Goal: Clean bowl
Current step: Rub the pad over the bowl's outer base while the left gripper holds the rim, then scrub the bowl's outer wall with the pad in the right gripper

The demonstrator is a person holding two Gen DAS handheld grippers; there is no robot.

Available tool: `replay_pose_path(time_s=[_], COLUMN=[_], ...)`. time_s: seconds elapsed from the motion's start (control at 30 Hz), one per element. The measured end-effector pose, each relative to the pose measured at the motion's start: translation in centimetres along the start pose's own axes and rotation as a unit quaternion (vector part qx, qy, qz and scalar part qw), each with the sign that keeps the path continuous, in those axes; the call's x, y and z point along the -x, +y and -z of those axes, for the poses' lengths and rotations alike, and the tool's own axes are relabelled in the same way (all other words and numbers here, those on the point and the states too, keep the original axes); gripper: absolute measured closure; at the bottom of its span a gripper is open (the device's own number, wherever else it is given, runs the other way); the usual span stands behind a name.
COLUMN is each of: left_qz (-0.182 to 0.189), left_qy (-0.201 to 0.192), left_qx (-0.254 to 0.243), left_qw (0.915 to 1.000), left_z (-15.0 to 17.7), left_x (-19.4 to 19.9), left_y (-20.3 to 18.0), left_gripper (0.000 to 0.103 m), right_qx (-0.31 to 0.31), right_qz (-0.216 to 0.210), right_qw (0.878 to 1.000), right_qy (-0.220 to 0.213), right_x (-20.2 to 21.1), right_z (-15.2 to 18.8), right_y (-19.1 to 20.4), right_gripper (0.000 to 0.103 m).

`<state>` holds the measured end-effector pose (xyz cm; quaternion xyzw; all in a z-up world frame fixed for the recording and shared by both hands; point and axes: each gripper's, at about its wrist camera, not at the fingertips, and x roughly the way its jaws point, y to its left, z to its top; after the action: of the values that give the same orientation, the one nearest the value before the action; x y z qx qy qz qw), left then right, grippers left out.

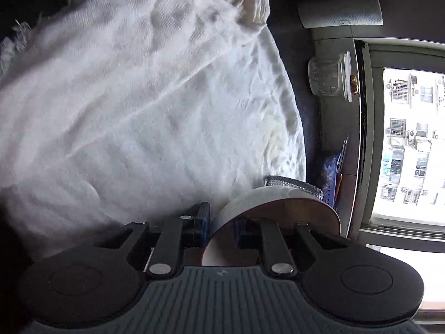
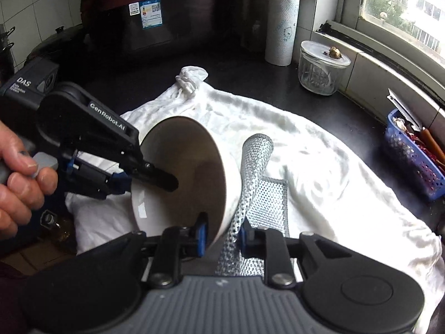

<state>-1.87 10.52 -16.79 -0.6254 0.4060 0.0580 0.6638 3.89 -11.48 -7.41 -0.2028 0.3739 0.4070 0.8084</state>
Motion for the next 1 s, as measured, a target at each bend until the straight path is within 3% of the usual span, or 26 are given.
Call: replay_pose_path(time_s=[0.1, 0.17, 0.27, 0.3, 0.37, 0.4, 0.5, 0.6, 0.63, 0.7, 0.77, 0.8, 0.87, 1.0], left_qz=[-0.007, -0.027, -0.068, -0.089, -0.135, -0.155, -0.200, -0.206, -0.207, -0.204, -0.201, -0.198, -0.177, -0.134], left_qy=[0.007, 0.008, 0.011, 0.007, -0.013, -0.025, -0.060, -0.059, -0.057, -0.055, -0.054, -0.052, -0.044, -0.039], left_qx=[-0.040, -0.101, -0.199, -0.246, -0.354, -0.412, -0.576, -0.639, -0.650, -0.647, -0.627, -0.608, -0.540, -0.414], left_qw=[0.9992, 0.9944, 0.9775, 0.9651, 0.9253, 0.8974, 0.7902, 0.7388, 0.7292, 0.7325, 0.7507, 0.7671, 0.8216, 0.8993], left_z=[0.2, 0.6, 1.4, 1.9, 3.2, 4.0, 6.5, 7.6, 7.8, 7.8, 7.4, 7.0, 5.7, 3.3], left_x=[-1.3, -1.6, -1.6, -1.5, -1.2, -1.0, -0.5, -0.1, 0.0, 0.2, 0.2, 0.2, 0.7, 1.3], left_y=[-1.4, -2.8, -4.9, -5.8, -7.8, -8.8, -11.8, -13.0, -13.3, -13.3, -12.9, -12.4, -10.9, -8.1], left_gripper=[0.087, 0.087, 0.087, 0.087, 0.087, 0.087, 0.087, 0.087, 0.087, 0.094, 0.094, 0.094, 0.094, 0.093], right_qx=[0.028, 0.049, 0.086, 0.100, 0.123, 0.138, 0.169, 0.188, 0.193, 0.192, 0.172, 0.163, 0.145, 0.097], right_qz=[0.033, 0.056, 0.079, 0.087, 0.097, 0.103, 0.112, 0.115, 0.114, 0.109, 0.095, 0.088, 0.078, 0.043], right_qw=[0.999, 0.997, 0.993, 0.991, 0.988, 0.985, 0.979, 0.975, 0.974, 0.975, 0.980, 0.983, 0.986, 0.994], right_qy=[-0.007, -0.008, -0.010, -0.010, -0.010, -0.010, -0.015, -0.016, -0.015, -0.013, -0.010, -0.009, -0.004, 0.011], right_x=[0.0, -0.2, -0.5, -0.5, -0.6, -0.6, -0.4, -0.4, -0.4, -0.4, -0.2, -0.1, -0.2, -0.3], right_z=[-0.6, -0.8, -0.5, -0.2, 0.3, 0.6, 1.0, 0.7, 0.6, 0.5, 0.2, 0.1, 0.0, 0.0], right_y=[-0.4, -0.7, -0.4, 0.0, 0.7, 1.2, 2.1, 2.5, 2.5, 2.4, 1.9, 1.6, 1.1, -0.1], right_gripper=[0.082, 0.083, 0.084, 0.084, 0.084, 0.085, 0.087, 0.087, 0.087, 0.087, 0.087, 0.087, 0.087, 0.087])
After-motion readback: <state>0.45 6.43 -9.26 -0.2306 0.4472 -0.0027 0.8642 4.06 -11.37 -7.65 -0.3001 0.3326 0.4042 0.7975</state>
